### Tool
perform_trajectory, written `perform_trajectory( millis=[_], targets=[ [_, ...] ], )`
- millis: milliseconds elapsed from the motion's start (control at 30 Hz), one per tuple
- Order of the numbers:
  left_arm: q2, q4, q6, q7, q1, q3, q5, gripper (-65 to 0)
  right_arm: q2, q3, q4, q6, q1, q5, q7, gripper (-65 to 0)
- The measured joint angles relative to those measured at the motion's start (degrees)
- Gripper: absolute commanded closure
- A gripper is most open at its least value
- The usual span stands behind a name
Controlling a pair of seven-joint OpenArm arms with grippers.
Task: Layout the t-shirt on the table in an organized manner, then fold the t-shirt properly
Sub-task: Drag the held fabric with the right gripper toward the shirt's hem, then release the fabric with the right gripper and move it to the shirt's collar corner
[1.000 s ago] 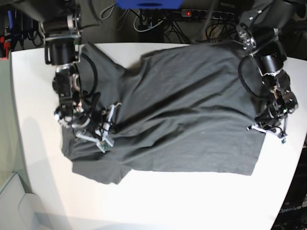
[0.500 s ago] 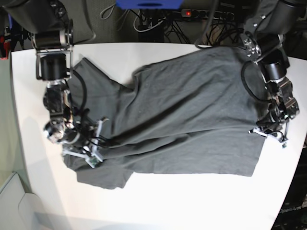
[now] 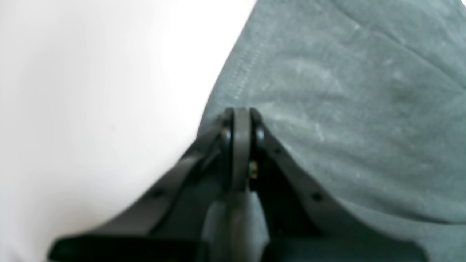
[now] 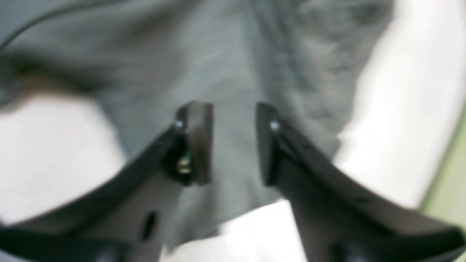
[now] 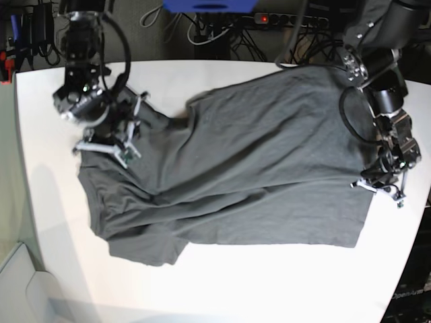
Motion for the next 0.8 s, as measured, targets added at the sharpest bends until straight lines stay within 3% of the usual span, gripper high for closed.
perform_trajectory(
  millis=[133, 433, 800],
  targets=[
    [-0.1, 0.0, -0.2, -0.1, 0.0, 0.0, 0.0, -0.3, -2.0, 0.4, 0.2, 0.0, -4.0, -0.2, 2.6, -34.4],
    [-0.1, 0.0, -0.2, -0.1, 0.0, 0.0, 0.2, -0.3, -2.0, 0.4, 0.2, -0.1, -8.1, -0.2, 5.4, -34.4],
    [-0.1, 0.0, -0.2, -0.3, 0.1, 0.0, 0.1, -0.3, -1.8, 0.4, 0.1, 0.0, -13.0, -0.4, 4.8, -34.4]
  ],
)
